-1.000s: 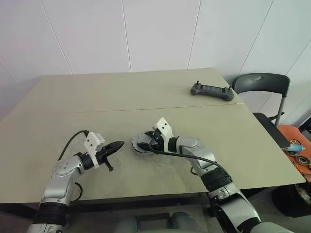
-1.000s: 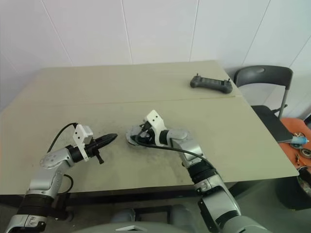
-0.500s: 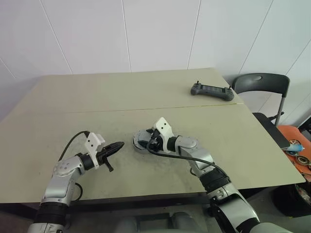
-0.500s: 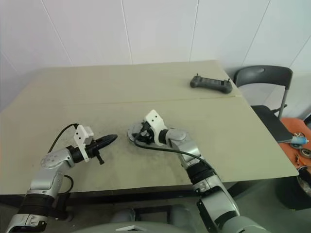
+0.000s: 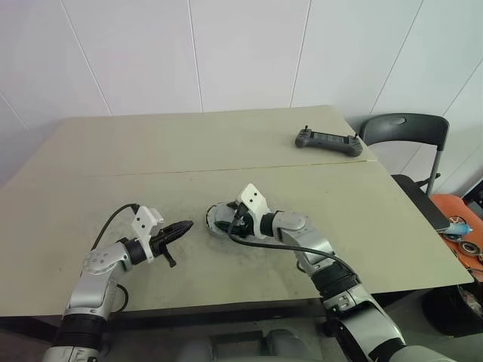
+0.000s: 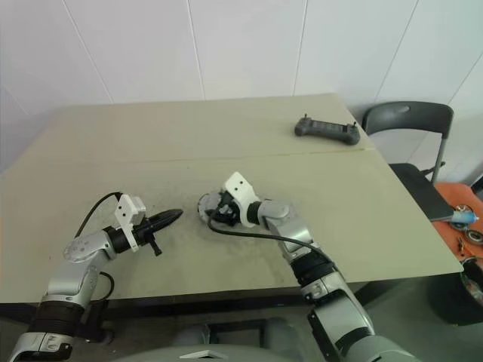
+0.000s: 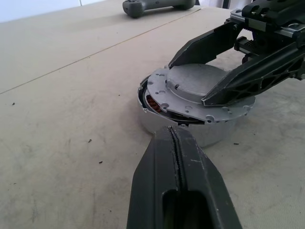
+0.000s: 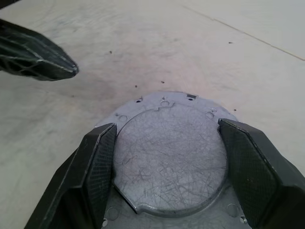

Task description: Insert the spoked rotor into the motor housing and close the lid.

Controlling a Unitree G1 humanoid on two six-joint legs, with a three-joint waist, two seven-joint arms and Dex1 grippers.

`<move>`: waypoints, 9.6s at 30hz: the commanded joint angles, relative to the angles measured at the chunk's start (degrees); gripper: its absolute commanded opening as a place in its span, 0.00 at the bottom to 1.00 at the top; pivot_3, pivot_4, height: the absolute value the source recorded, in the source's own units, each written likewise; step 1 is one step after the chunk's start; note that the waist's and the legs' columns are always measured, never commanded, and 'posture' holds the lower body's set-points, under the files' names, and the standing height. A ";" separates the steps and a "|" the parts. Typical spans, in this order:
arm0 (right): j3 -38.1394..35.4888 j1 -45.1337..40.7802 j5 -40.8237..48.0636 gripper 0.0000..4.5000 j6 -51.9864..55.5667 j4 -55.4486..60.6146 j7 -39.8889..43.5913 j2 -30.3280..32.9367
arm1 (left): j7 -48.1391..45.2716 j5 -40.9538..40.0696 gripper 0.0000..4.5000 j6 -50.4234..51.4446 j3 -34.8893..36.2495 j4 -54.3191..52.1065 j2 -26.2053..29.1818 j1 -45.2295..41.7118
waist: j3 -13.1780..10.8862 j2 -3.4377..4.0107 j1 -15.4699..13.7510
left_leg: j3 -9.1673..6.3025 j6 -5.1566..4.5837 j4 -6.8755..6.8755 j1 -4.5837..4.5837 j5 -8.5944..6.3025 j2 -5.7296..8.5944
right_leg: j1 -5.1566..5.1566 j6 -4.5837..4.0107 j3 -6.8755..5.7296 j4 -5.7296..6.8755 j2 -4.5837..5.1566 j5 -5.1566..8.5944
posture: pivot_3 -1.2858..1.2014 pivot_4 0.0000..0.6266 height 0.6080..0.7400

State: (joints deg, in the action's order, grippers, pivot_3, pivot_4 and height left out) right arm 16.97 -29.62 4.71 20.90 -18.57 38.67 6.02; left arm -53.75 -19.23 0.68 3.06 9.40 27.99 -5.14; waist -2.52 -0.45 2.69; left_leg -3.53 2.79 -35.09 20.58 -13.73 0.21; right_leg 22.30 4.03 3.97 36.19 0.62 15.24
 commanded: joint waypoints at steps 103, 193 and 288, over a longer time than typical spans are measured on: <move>5.13 0.66 -3.27 0.67 -3.59 -6.36 11.57 3.27 | -0.78 0.14 0.00 -1.15 1.17 1.06 0.22 -1.70 | 0.28 -0.01 -0.26 | 0.03 -0.22 0.10 -0.06 -0.17 0.08 | -0.13 0.15 -0.01 -0.18 0.24 0.11 | 0.52 0.00 1.00; 0.06 -4.77 1.47 0.67 -5.01 0.44 9.76 1.10 | -0.56 0.18 0.00 -0.73 1.12 0.03 0.27 -0.51 | 0.33 0.50 0.48 | 0.05 -0.33 -0.22 0.71 -0.21 0.04 | 0.71 0.07 -1.32 -0.02 1.06 -0.09 | 0.52 0.00 1.00; -0.45 -2.13 -3.91 0.67 -1.09 -8.49 2.64 -3.32 | -3.09 0.72 0.00 2.64 -1.64 20.38 -13.64 -31.14 | 0.28 0.23 1.34 | -0.97 -0.37 -0.03 -0.18 -0.23 0.19 | -0.08 0.43 -1.21 0.00 0.28 -0.35 | 0.52 0.00 1.00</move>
State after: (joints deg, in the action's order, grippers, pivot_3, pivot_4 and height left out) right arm 15.32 -32.57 0.91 18.45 -25.66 41.05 3.21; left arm -55.90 -17.04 1.59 1.12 33.83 13.53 -36.10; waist -2.24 -0.23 4.02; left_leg -4.52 2.42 -35.12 20.40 -13.96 0.35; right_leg 22.22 4.44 2.76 36.20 0.83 14.89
